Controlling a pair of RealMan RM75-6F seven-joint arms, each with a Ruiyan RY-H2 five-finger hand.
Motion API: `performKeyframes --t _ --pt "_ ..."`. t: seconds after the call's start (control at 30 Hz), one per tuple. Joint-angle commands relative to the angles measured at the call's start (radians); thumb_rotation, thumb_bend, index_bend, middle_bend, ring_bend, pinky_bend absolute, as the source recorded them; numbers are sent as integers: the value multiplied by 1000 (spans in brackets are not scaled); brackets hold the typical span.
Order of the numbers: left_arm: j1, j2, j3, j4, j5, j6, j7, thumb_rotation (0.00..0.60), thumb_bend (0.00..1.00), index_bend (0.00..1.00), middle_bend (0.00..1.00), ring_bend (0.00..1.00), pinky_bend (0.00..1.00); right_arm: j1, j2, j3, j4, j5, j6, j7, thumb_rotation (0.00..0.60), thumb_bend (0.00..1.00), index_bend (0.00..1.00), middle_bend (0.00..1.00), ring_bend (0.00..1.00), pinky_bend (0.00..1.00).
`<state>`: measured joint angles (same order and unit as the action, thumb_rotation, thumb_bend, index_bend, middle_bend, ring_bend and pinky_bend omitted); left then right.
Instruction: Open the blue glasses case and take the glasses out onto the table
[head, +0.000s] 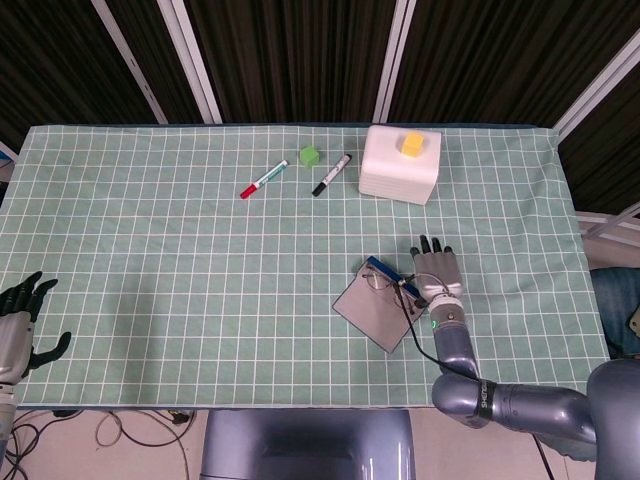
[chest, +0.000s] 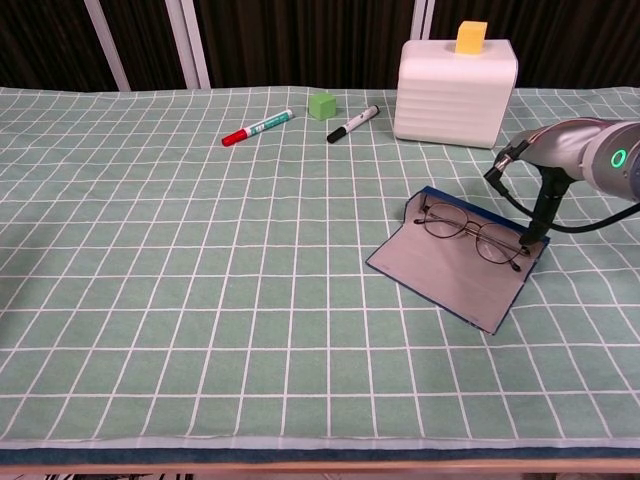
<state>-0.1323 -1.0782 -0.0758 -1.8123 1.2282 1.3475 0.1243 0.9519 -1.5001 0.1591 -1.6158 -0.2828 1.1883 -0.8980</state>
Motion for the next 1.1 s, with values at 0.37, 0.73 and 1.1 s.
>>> performKeyframes --t 0.37,0.73,1.1 --pt "0 1 0 0 0 -1 -3 600 314 125 0 0 0 5 -17 17 63 9 -28 -23 600 223 188 16 0 186" --pt "0 2 0 0 1 -2 -4 600 314 125 0 0 0 3 -67 23 137 -30 -30 -18 600 233 188 16 0 186" --pt "-2 3 1 -1 -3 -7 -1 600 314 128 0 0 0 25 -89 52 210 -7 -61 -62 600 233 188 17 0 186"
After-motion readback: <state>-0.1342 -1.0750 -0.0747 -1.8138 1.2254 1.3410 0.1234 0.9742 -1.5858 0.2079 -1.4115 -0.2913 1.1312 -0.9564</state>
